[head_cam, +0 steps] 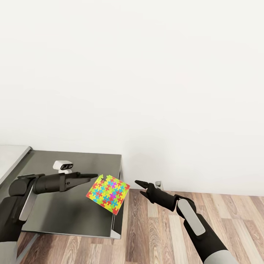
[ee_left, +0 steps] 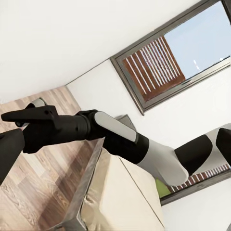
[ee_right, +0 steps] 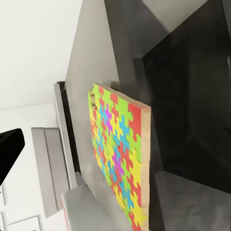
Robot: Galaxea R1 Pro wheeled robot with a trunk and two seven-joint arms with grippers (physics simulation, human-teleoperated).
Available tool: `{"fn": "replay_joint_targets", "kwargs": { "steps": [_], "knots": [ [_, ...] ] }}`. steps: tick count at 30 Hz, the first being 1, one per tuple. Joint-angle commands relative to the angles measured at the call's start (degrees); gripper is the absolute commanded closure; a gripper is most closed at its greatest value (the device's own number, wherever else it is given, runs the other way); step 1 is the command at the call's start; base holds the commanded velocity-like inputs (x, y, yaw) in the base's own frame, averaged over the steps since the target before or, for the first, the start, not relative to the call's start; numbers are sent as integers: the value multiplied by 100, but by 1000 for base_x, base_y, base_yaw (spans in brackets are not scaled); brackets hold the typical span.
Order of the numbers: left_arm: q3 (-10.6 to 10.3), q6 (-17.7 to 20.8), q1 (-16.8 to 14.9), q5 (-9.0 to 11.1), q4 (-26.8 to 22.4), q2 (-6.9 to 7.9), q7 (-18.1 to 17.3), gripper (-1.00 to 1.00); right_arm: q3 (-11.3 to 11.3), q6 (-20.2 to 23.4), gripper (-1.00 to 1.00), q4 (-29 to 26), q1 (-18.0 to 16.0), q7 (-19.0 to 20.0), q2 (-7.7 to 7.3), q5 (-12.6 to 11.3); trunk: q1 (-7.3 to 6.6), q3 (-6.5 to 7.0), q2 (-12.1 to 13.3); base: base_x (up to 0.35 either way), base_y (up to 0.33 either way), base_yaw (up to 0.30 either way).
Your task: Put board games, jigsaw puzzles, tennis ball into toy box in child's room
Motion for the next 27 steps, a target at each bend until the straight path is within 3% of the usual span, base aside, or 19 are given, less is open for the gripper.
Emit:
{"fn": "replay_joint_targets", "kwargs": {
  "steps": [1, 10, 15, 27],
  "knots": [
    [2, 61, -3, -2, -20, 6, -22, -100, 5, 8, -100, 0, -3, 20, -8, 8, 23, -23, -45, 0, 0, 0],
    [39, 61, 6, 50, -63, 180, -22, -100, 10, 6, -100, 0, -4, 21, -7, 8, 45, -41, -85, 0, 0, 0],
    [47, 61, 6, 161, -65, 202, -22, -100, 12, 6, -100, 0, -4, 22, -7, 8, 45, -41, -85, 0, 0, 0],
    [70, 61, 6, 206, -65, 195, -22, -100, 20, 14, -100, 0, -4, 24, -7, 7, 45, -41, -85, 0, 22, 0]
  ]
}}
